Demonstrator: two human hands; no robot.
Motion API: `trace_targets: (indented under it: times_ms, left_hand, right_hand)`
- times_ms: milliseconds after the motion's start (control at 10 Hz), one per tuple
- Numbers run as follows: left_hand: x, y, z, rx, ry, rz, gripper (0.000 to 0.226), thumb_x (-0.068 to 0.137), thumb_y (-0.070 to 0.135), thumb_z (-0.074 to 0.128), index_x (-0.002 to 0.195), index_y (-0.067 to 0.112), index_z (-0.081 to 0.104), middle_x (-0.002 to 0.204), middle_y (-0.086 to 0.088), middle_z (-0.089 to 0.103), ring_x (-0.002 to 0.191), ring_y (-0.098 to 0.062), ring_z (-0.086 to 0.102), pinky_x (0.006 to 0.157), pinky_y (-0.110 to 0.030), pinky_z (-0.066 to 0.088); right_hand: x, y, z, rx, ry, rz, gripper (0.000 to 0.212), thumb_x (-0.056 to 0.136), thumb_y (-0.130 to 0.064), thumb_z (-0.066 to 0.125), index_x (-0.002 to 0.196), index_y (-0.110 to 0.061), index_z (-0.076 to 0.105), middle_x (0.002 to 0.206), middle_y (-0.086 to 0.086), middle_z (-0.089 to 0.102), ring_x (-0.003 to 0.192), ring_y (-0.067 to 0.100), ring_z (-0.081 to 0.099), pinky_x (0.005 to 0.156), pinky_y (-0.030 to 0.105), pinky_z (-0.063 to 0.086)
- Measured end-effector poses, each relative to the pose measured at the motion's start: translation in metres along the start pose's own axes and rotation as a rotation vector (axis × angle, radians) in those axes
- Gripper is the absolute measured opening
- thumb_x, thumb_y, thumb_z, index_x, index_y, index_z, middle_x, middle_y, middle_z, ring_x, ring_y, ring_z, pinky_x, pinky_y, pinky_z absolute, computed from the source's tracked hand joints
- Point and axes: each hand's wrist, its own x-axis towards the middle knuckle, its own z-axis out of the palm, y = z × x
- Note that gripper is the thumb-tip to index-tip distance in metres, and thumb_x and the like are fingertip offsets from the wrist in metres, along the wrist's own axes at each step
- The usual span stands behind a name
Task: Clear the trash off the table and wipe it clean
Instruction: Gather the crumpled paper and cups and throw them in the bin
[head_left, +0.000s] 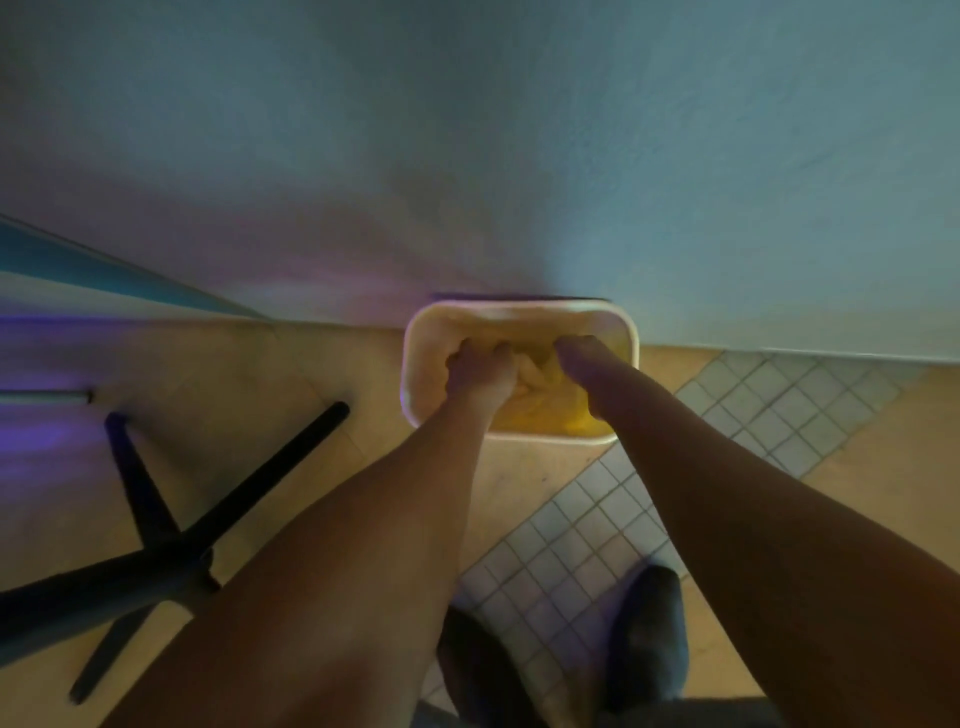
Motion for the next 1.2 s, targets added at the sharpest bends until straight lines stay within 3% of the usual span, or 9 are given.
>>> trace_targets:
  times_ms: [100, 200, 400, 500, 600, 800, 900, 1100, 1200]
  left_hand:
    - [-0.043, 0.011, -0.02, 0.05, -0.021, 0.075, 0.057, 0.103, 0.04, 0.044, 0.153, 0.014, 0.036, 0.155, -0.015, 0.041, 0.142, -0.034, 0.041, 0.115, -0.04, 0.035]
    - [-0.095, 0.022, -0.039, 0.046, -0.044, 0.113, 0.056, 0.1, 0.038, 0.049, 0.152, 0.019, 0.039, 0.154, -0.013, 0.039, 0.14, -0.033, 0.042, 0.116, -0.043, 0.034]
    - [-0.205, 0.036, -0.095, 0.132, -0.083, 0.219, 0.055, 0.099, 0.035, 0.05, 0.152, 0.025, 0.038, 0.158, -0.007, 0.03, 0.139, -0.034, 0.041, 0.113, -0.046, 0.038]
    - [-0.274, 0.05, -0.144, 0.122, -0.044, 0.3, 0.052, 0.101, 0.034, 0.05, 0.151, 0.026, 0.038, 0.158, -0.004, 0.03, 0.138, -0.032, 0.04, 0.108, -0.045, 0.041]
    - [-0.353, 0.06, -0.192, 0.11, -0.023, 0.362, 0.051, 0.101, 0.034, 0.05, 0.15, 0.026, 0.038, 0.156, -0.005, 0.032, 0.136, -0.031, 0.042, 0.106, -0.045, 0.042]
    - [-0.481, 0.063, -0.278, -0.055, 0.078, 0.514, 0.046, 0.095, 0.026, 0.061, 0.139, 0.023, 0.05, 0.138, -0.007, 0.05, 0.124, -0.03, 0.053, 0.102, -0.04, 0.046]
    - [-0.521, 0.055, -0.318, -0.12, 0.17, 0.573, 0.048, 0.092, 0.022, 0.064, 0.139, 0.02, 0.053, 0.135, -0.007, 0.054, 0.125, -0.029, 0.053, 0.103, -0.04, 0.044]
    - [-0.562, 0.014, -0.384, -0.154, 0.296, 0.655, 0.049, 0.091, 0.026, 0.065, 0.138, 0.025, 0.05, 0.136, -0.002, 0.051, 0.123, -0.026, 0.053, 0.103, -0.039, 0.046]
    - [-0.571, -0.012, -0.408, -0.172, 0.304, 0.602, 0.05, 0.094, 0.032, 0.062, 0.142, 0.03, 0.046, 0.143, 0.001, 0.044, 0.127, -0.027, 0.05, 0.104, -0.043, 0.045]
  right_hand:
    - [-0.055, -0.01, -0.022, -0.453, -0.011, -0.153, 0.046, 0.095, -0.002, 0.038, 0.141, 0.002, 0.042, 0.147, 0.02, 0.044, 0.129, 0.027, 0.047, 0.092, 0.035, 0.043]
    - [-0.106, -0.017, -0.039, -0.36, 0.018, -0.2, 0.041, 0.101, -0.003, 0.033, 0.14, 0.003, 0.043, 0.147, 0.02, 0.044, 0.137, 0.03, 0.042, 0.095, 0.035, 0.041]
    - [-0.211, -0.021, -0.072, -0.086, -0.059, -0.072, 0.041, 0.105, -0.013, 0.036, 0.14, 0.005, 0.046, 0.143, 0.025, 0.048, 0.114, 0.03, 0.051, 0.108, 0.049, 0.042]
    - [-0.285, -0.028, -0.095, -0.074, -0.044, -0.135, 0.029, 0.102, -0.016, 0.044, 0.123, -0.009, 0.062, 0.132, 0.02, 0.058, 0.11, 0.031, 0.059, 0.097, 0.046, 0.047]
    - [-0.369, -0.041, -0.114, -0.012, -0.029, -0.134, 0.016, 0.096, -0.02, 0.053, 0.106, -0.027, 0.065, 0.111, 0.009, 0.068, 0.087, 0.024, 0.063, 0.077, 0.034, 0.049]
    - [-0.498, -0.069, -0.133, -0.035, -0.023, -0.19, 0.024, 0.091, -0.021, 0.054, 0.111, -0.024, 0.068, 0.086, 0.005, 0.071, 0.075, 0.021, 0.065, 0.071, 0.036, 0.048]
    - [-0.548, -0.092, -0.121, -0.084, -0.054, -0.289, 0.026, 0.092, -0.025, 0.056, 0.116, -0.027, 0.066, 0.092, 0.008, 0.072, 0.081, 0.023, 0.068, 0.08, 0.04, 0.052]
    - [-0.625, -0.135, -0.082, -0.133, -0.099, -0.542, 0.023, 0.099, -0.02, 0.056, 0.12, -0.019, 0.065, 0.103, 0.003, 0.07, 0.085, 0.021, 0.067, 0.071, 0.027, 0.051]
    - [-0.648, -0.153, -0.062, -0.212, -0.115, -0.624, 0.025, 0.097, -0.021, 0.057, 0.121, -0.024, 0.065, 0.105, 0.001, 0.071, 0.094, 0.021, 0.069, 0.084, 0.039, 0.053]
